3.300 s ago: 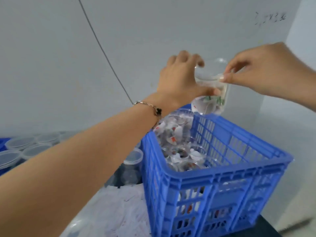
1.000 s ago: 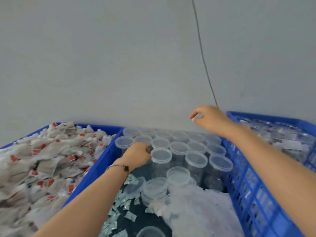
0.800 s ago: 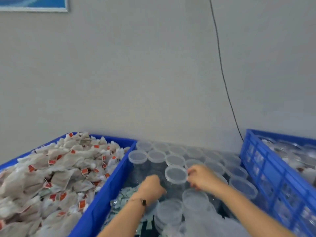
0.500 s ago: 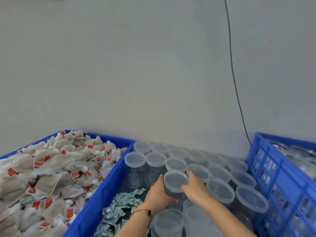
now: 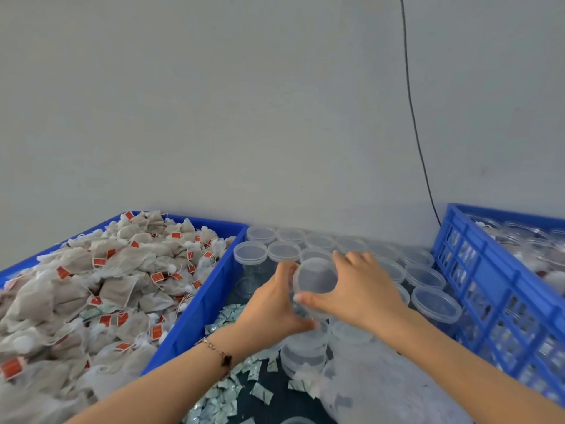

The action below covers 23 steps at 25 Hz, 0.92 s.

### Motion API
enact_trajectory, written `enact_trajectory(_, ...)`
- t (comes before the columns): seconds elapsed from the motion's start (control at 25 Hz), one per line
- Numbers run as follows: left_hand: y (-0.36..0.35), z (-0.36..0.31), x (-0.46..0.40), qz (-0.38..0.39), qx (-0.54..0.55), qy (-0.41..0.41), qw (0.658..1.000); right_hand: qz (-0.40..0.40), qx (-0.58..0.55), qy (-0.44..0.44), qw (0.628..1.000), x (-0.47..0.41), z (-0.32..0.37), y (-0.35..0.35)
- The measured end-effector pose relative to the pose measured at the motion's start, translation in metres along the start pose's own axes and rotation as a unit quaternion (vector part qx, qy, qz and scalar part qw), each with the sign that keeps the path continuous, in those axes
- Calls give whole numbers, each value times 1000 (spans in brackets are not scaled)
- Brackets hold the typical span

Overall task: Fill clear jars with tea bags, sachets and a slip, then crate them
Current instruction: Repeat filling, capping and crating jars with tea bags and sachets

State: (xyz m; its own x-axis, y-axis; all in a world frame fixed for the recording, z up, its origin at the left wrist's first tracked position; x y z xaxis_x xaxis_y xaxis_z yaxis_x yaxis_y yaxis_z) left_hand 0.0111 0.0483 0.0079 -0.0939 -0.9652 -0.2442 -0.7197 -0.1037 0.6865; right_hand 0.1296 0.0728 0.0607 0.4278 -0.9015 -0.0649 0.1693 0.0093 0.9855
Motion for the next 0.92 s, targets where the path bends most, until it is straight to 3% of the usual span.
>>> enact_trajectory(0.08,2,0,20,1,-35,-21,999,2,54,25,998,14,19,-7)
enact_trajectory(0.24,18,0,37,-26,-86,-60,994,19,0,52,998,19,45,-24)
enact_trajectory(0.4,20,20,53,-22,-59,-30,998,30,-1,118,993,22,66,-34)
enact_trajectory(0.56,10,30,60,15,-101,-50,994,72,121,248,959,35,94,-56)
enact_trajectory(0.68,16,40,58,13,-107,-32,994,108,137,301,937,40,99,-67)
enact_trajectory(0.76,18,44,56,10,-121,-32,992,115,85,276,951,36,96,-64)
enact_trajectory(0.84,18,48,55,9,-106,-30,994,101,17,195,976,22,84,-60)
enact_trajectory(0.92,19,55,54,7,-65,-22,998,92,18,111,989,10,72,-67)
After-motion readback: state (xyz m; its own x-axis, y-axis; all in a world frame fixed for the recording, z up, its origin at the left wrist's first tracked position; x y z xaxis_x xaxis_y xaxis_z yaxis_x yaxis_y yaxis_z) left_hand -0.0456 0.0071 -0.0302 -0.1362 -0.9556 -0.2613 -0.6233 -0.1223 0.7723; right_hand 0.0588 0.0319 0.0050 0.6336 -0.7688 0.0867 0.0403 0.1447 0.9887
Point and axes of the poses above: each hand's wrist, its own x-axis away from the middle knuckle, its own y-axis out of the back of the hand, z = x × y, the point moved 10 cm from there along -x, towards the middle knuckle, and after that the axes turned 8 degrees about z, right-handed, at the moved point
